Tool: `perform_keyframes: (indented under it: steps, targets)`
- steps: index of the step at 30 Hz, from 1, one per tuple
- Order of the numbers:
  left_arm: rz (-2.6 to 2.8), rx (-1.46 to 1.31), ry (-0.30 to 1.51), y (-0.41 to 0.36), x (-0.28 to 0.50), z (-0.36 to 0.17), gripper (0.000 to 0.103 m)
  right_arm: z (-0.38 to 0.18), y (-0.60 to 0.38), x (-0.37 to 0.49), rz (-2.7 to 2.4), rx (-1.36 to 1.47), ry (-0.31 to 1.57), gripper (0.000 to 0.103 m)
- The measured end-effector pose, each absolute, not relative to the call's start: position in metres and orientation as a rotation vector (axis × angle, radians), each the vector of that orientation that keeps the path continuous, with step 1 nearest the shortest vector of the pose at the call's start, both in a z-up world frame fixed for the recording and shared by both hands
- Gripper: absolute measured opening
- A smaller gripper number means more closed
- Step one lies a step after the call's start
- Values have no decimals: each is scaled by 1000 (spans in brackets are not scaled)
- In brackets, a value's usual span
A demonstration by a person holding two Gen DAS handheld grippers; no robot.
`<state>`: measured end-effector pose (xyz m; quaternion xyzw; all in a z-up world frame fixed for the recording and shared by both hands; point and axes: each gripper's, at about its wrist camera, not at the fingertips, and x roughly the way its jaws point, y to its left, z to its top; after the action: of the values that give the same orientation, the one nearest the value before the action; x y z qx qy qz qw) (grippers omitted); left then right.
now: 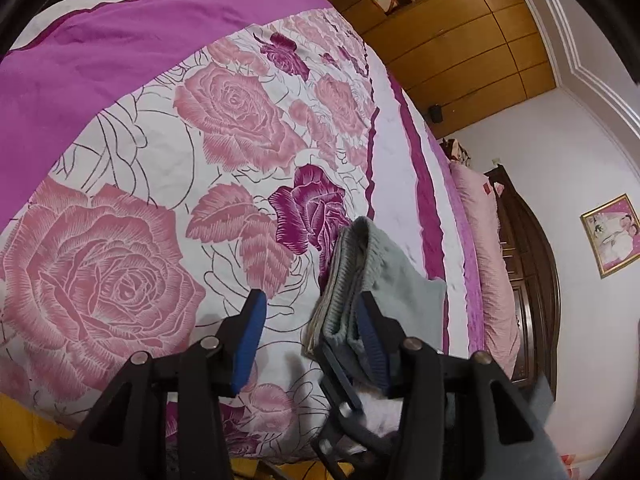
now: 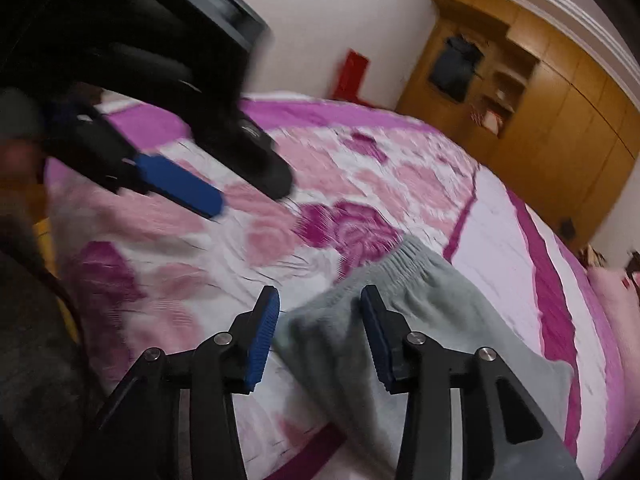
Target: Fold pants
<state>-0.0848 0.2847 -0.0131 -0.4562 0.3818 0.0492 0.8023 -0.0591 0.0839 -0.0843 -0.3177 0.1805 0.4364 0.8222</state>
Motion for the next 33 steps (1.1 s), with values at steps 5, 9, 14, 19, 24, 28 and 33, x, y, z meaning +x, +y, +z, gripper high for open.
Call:
perform_keyframes:
  steps: [5, 9, 14, 19, 24, 28, 33]
  targets:
    - [110, -995, 815, 287, -88, -15, 48, -74, 70, -69, 899, -701, 281, 42]
    - [109, -985, 816, 285, -87, -14, 48, -63, 49, -42, 905, -550, 368, 42]
    - [102, -963, 834, 279, -81, -13, 48, -73, 55, -15, 962, -506, 498, 42]
    - [101, -956, 834, 276, -80, -13, 48, -88, 65, -60, 979, -675, 328, 42]
    - [99, -971, 833, 279, -82, -15, 48, -109, 81, -62, 922, -774, 310, 40]
    - [99, -974, 830, 280, -84, -15, 48, -104, 74, -44, 910, -658, 376, 40]
    - [91, -972, 829, 279, -83, -14, 48, -110, 70, -52, 923, -716, 331, 40]
